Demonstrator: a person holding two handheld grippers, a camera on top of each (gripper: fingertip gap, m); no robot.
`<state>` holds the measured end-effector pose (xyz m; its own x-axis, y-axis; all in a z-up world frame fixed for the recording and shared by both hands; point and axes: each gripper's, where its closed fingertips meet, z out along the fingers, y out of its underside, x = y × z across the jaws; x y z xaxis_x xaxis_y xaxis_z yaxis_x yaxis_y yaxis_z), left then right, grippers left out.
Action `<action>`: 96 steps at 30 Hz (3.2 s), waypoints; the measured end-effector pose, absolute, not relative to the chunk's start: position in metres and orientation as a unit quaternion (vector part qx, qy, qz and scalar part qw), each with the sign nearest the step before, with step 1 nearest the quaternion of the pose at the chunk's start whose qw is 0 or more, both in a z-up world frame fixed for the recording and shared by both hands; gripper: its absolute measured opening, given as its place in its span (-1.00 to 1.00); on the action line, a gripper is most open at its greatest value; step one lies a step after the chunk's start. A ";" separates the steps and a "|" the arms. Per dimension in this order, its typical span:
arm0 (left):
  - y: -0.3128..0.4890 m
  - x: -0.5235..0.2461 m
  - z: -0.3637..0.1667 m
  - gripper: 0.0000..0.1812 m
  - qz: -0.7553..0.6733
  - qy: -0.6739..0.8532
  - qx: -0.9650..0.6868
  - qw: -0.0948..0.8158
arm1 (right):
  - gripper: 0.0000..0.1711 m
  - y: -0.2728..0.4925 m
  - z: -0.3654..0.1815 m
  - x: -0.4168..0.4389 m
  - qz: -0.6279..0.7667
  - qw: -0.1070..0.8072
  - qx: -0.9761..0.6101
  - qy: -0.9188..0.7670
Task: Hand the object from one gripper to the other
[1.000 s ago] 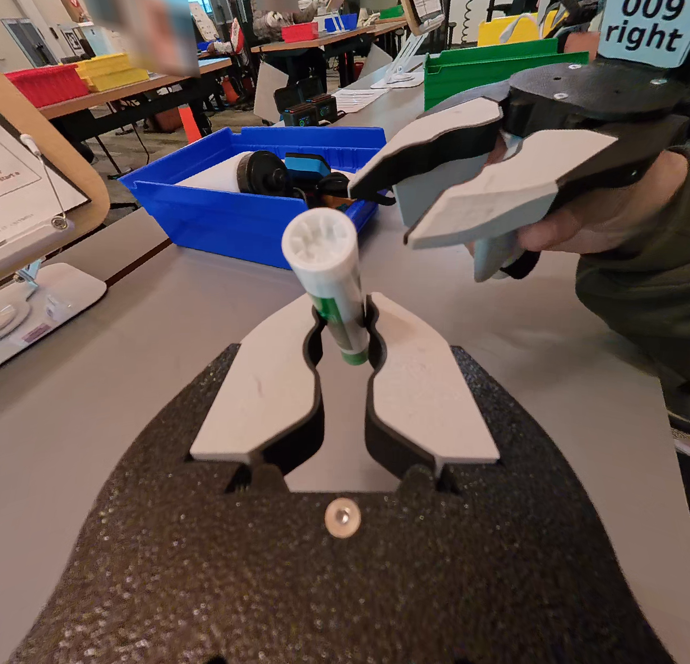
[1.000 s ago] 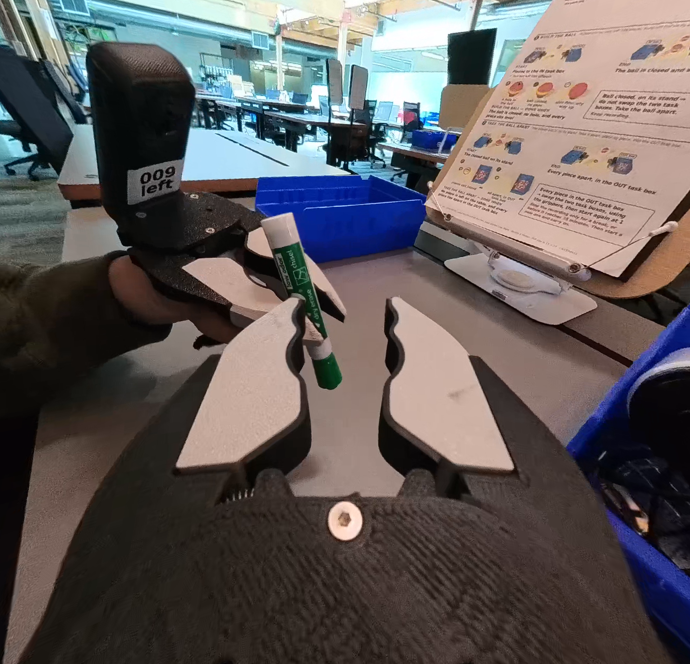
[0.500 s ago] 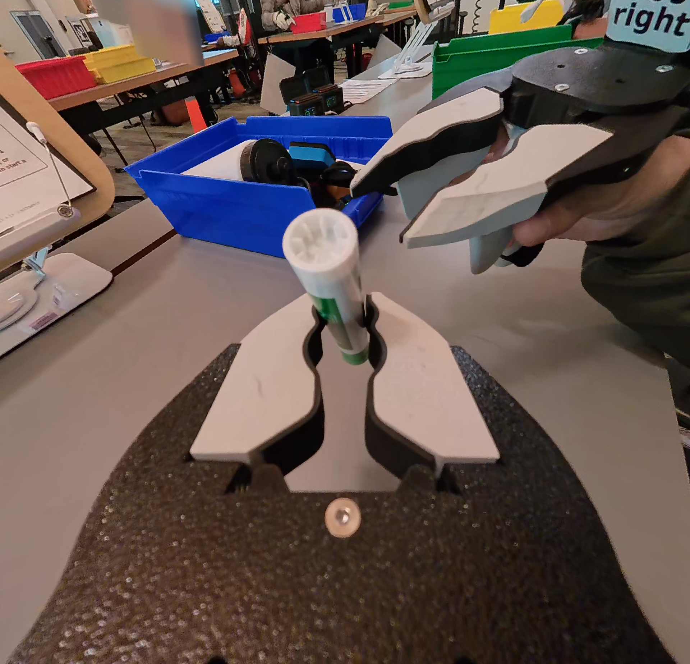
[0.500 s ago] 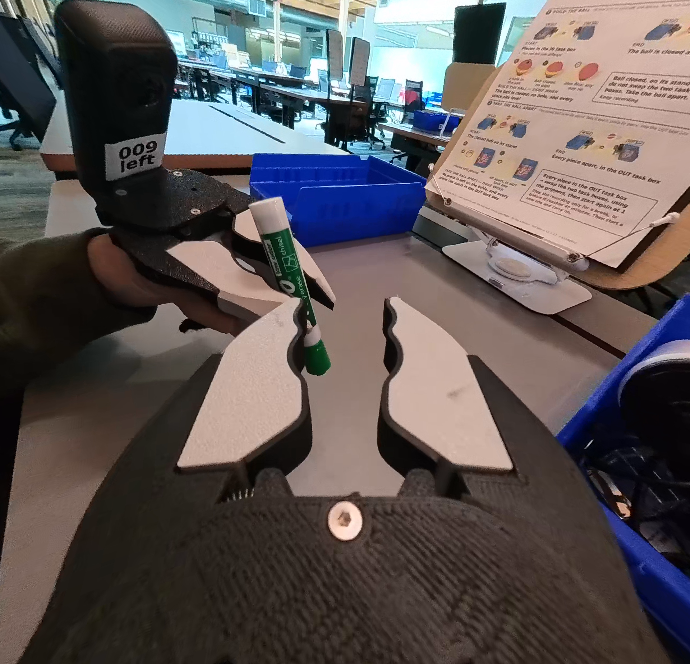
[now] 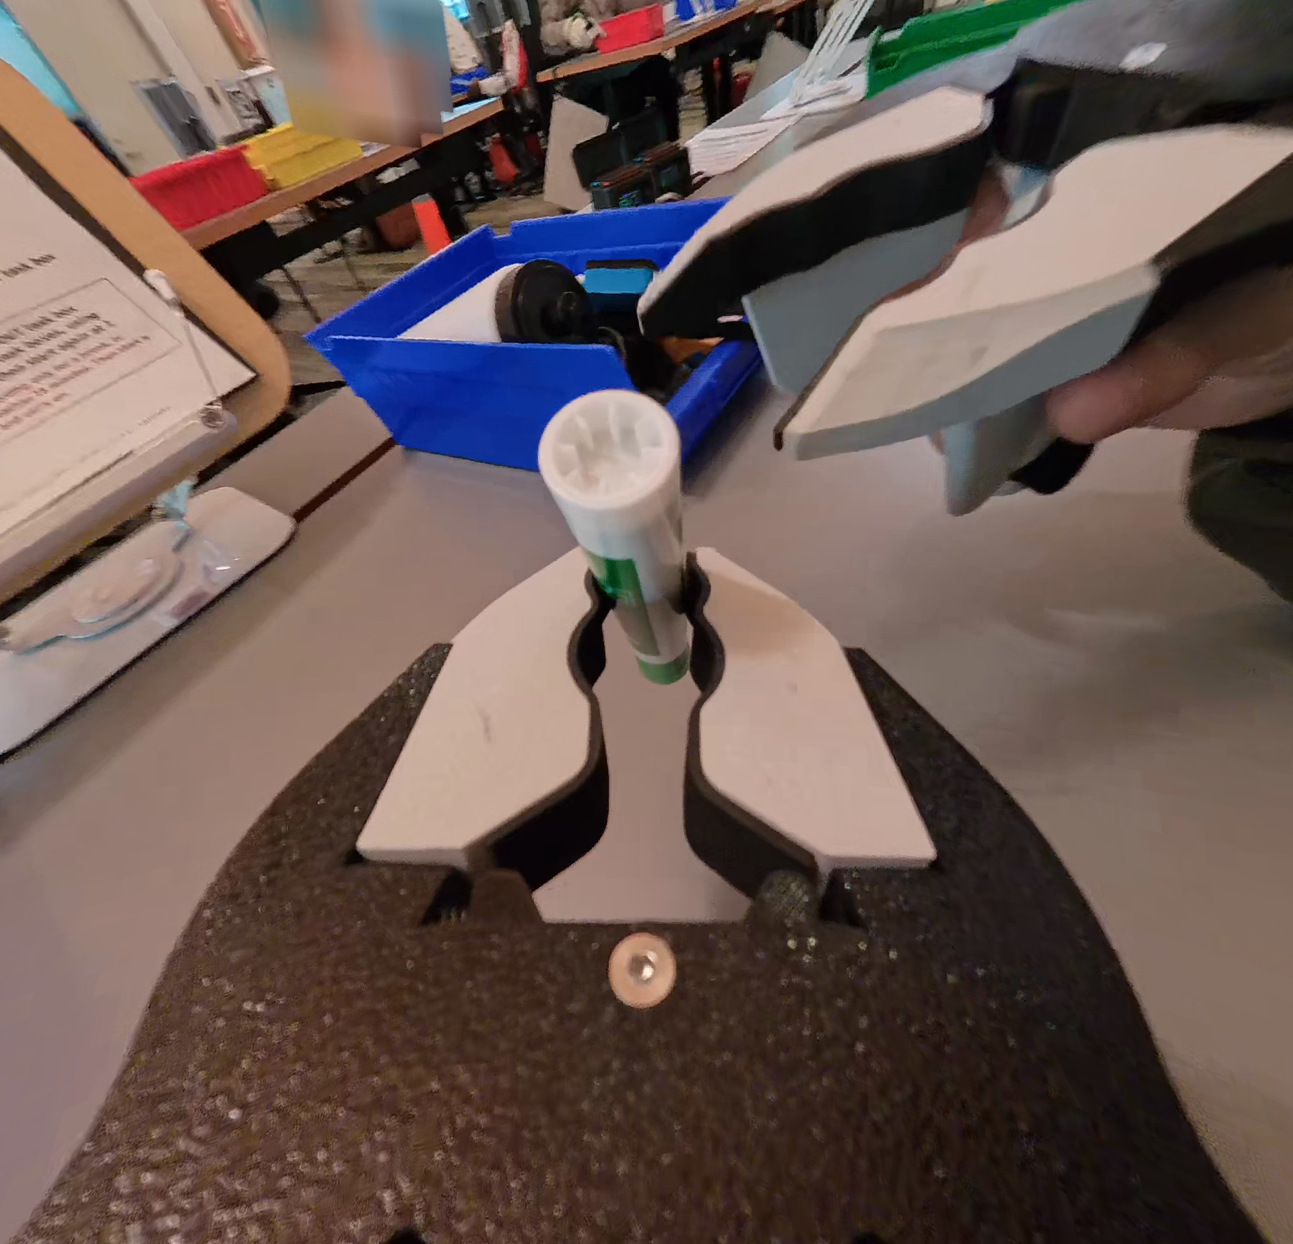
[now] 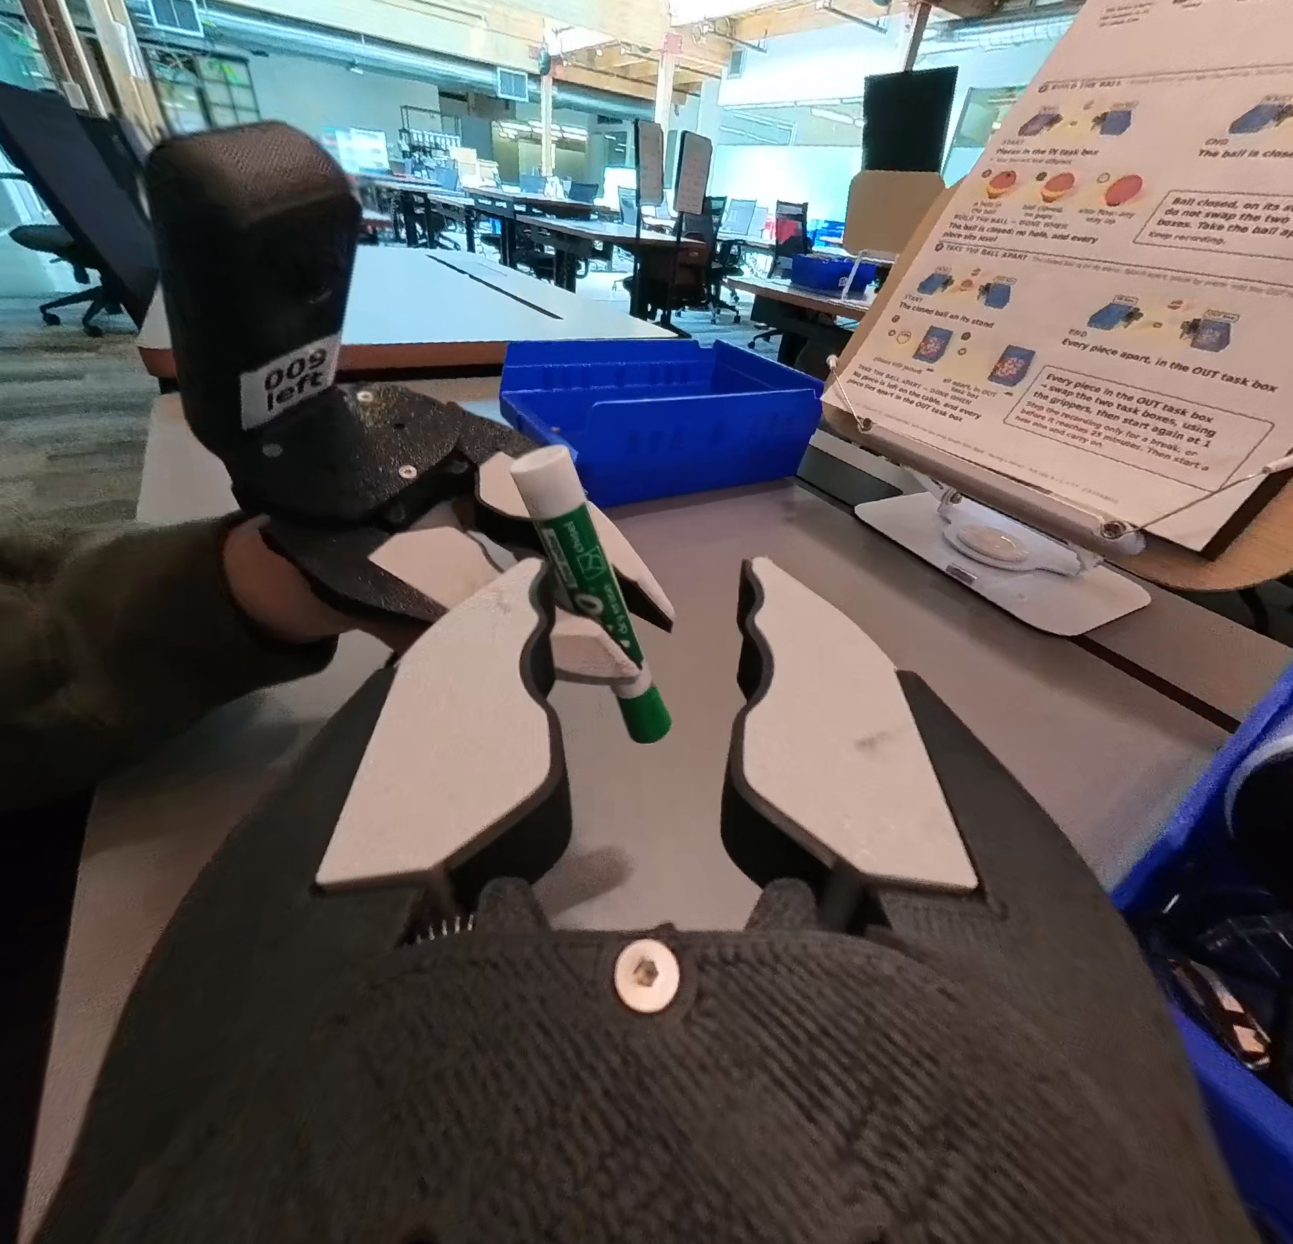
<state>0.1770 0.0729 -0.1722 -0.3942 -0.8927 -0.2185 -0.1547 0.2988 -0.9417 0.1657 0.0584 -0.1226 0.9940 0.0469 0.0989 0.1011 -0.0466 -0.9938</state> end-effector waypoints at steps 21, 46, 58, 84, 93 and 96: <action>0.047 0.157 -0.178 -0.60 -0.404 0.758 -0.277 0.430 | -0.76 0.056 -0.116 0.113 0.079 0.668 -0.725 -0.149; 0.041 0.154 -0.169 -0.80 -0.541 0.707 -0.324 0.320 | -0.56 0.036 -0.095 0.141 0.096 0.740 -0.661 -0.076; 0.084 0.175 -0.163 -0.80 -0.374 0.673 -0.355 0.531 | -0.73 0.074 -0.116 0.156 0.066 0.703 -0.706 0.051; 0.026 0.136 -0.165 -0.55 -0.584 0.713 -0.280 0.268 | -0.79 0.027 -0.100 0.138 0.182 0.738 -0.643 -0.091; 0.025 0.123 -0.159 -0.64 -0.638 0.689 -0.274 0.209 | -0.79 0.024 -0.099 0.133 0.217 0.745 -0.623 -0.097; 0.026 0.127 -0.158 -0.74 -0.648 0.675 -0.279 0.218 | -0.79 0.026 -0.093 0.133 0.224 0.756 -0.610 -0.087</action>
<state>0.1272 0.0257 -0.1579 -0.7499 -0.6581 0.0670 -0.0936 0.0054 -0.9956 0.1331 0.0256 -0.0933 0.8846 0.4444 -0.1416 -0.2324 0.1567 -0.9599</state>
